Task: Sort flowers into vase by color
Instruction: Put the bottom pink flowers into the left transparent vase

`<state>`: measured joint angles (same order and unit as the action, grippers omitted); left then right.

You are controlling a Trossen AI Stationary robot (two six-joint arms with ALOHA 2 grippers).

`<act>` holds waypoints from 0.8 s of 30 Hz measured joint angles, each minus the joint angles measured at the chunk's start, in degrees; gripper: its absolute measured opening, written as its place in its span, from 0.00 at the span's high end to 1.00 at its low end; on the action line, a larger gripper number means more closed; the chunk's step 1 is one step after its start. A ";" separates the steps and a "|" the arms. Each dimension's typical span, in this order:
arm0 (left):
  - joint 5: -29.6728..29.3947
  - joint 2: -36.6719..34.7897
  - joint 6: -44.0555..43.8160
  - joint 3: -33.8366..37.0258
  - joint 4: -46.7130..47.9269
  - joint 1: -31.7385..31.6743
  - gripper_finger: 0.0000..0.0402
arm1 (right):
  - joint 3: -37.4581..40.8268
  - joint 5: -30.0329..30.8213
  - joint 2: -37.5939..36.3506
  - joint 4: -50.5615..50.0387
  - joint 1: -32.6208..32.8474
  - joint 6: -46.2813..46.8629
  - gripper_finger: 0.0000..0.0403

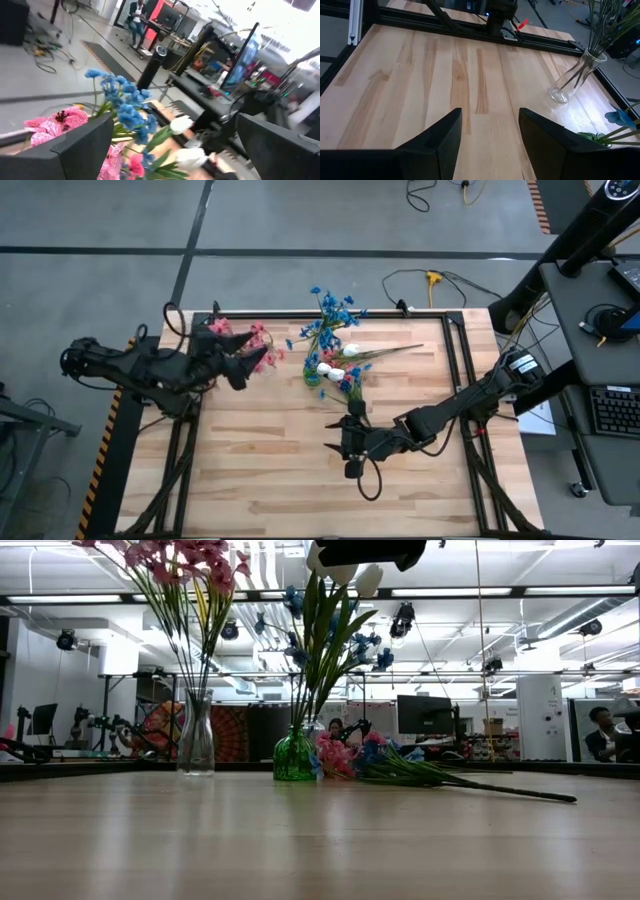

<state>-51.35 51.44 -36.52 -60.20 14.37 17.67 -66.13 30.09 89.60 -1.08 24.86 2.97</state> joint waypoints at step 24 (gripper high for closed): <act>-0.61 -4.75 -6.07 0.00 -1.75 -0.15 0.00 | 0.00 5.93 -5.58 2.30 3.74 -5.69 0.53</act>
<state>-51.96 46.70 -42.59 -60.20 12.63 17.52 -66.13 36.02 84.02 1.22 28.60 -2.72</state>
